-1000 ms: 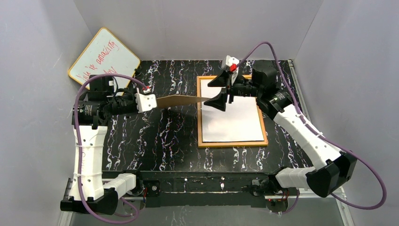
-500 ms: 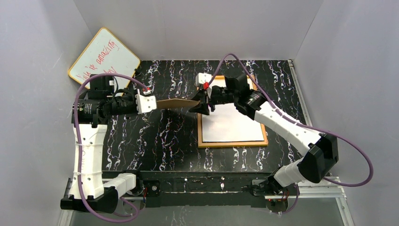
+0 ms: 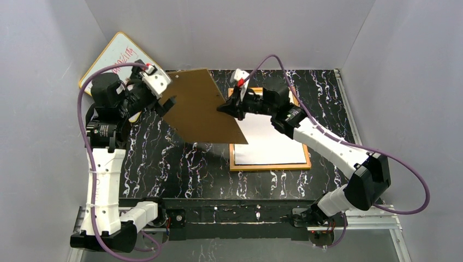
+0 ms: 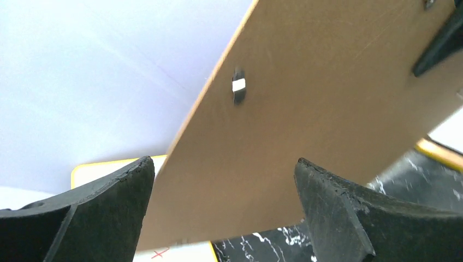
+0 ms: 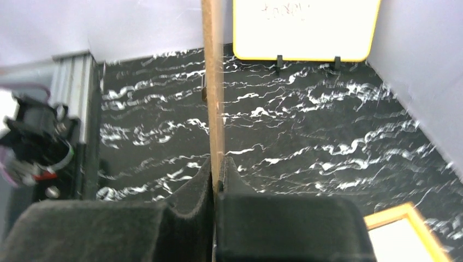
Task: Put the photo into the frame
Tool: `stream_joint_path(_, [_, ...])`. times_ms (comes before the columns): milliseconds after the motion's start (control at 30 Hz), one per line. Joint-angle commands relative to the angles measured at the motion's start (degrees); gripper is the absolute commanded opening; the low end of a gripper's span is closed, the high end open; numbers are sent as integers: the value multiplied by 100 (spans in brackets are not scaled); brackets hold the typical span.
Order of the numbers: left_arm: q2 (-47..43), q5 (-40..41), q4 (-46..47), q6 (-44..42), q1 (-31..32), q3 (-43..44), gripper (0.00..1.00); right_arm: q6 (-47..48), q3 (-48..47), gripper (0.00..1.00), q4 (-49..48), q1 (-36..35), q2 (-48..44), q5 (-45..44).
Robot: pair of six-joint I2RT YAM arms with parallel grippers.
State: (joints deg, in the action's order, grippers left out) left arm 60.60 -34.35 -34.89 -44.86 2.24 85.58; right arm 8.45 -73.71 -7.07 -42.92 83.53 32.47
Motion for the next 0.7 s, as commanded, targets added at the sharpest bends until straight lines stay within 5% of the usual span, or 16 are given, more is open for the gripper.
stream_joint_path(0, [11,747,1265,1574,-11,156,98,-2419,-389,1,-1068,596,-141,-783])
stream_joint_path(133, [135,1121,1128,1651,-5,71,98,-4051,-1434,1,23,1472,341,-153])
stream_joint_path(367, [347,1126,900,1963,-10,-614,98,-4764,-2419,1,2109,3060,507,872])
stream_joint_path(500, [708,421,817,2649,84,-1259,98,-5204,-1671,1,2206,4300,-151,1392])
stream_joint_path(667, [1616,1089,1258,3356,1263,-1726,98,-5691,-764,1,2046,5750,-1041,1932])
